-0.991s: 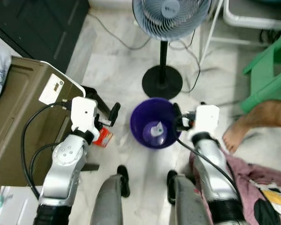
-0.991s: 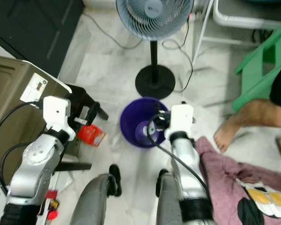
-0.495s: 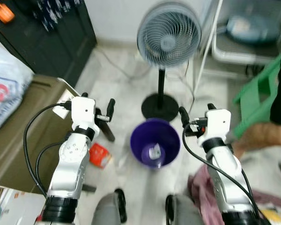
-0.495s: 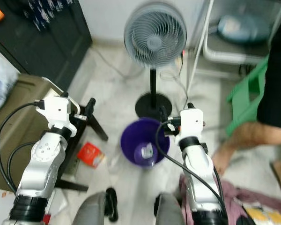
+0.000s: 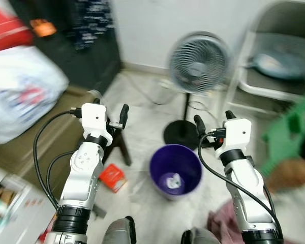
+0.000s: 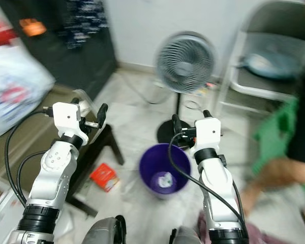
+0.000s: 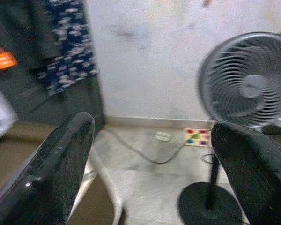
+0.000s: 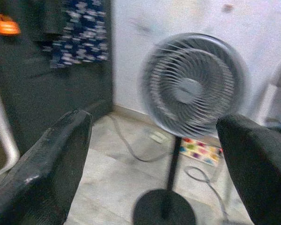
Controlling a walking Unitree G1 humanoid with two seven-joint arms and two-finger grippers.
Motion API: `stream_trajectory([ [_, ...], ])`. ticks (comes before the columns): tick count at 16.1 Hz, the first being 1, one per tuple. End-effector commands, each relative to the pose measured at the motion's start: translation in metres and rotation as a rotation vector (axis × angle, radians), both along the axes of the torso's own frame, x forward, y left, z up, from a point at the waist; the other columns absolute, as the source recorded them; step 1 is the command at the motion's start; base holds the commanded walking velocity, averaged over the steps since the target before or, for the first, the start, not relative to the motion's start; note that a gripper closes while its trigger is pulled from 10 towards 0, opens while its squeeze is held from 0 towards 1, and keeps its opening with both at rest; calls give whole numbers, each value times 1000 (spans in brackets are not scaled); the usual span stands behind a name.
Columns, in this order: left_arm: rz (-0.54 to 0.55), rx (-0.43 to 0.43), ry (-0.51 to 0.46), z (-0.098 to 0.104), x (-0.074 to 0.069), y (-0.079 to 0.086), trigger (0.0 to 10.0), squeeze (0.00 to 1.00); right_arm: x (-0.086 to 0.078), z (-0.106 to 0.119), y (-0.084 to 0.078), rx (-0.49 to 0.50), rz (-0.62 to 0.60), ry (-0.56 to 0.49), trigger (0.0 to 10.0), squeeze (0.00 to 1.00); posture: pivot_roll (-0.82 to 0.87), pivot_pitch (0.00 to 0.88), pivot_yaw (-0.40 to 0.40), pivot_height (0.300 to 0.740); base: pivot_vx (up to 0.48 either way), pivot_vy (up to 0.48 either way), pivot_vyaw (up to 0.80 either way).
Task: Clean up the room
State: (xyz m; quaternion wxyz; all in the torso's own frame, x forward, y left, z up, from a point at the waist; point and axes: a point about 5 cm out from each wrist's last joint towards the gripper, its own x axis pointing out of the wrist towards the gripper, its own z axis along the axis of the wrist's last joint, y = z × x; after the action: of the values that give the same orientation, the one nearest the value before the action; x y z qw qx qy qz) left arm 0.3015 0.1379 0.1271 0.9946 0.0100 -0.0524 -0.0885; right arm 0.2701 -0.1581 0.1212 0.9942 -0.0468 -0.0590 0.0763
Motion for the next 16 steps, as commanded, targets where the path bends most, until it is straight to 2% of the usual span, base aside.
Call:
stream_trajectory([
  [1,9,1,5,-3,0,5,10000,0,0,2,4,-3,19,-10,10000,0,-96,32,77,740,0,0,800],
  [11,48,21,-16,-1,5,10,10000,0,4,6,5,5,23,-25,10000,0,-96,49,83,740,0,0,800],
  [16,120,54,-33,2,11,15,10000,0,10,11,7,17,14,-46,10000,0,-97,51,84,740,0,0,800],
])
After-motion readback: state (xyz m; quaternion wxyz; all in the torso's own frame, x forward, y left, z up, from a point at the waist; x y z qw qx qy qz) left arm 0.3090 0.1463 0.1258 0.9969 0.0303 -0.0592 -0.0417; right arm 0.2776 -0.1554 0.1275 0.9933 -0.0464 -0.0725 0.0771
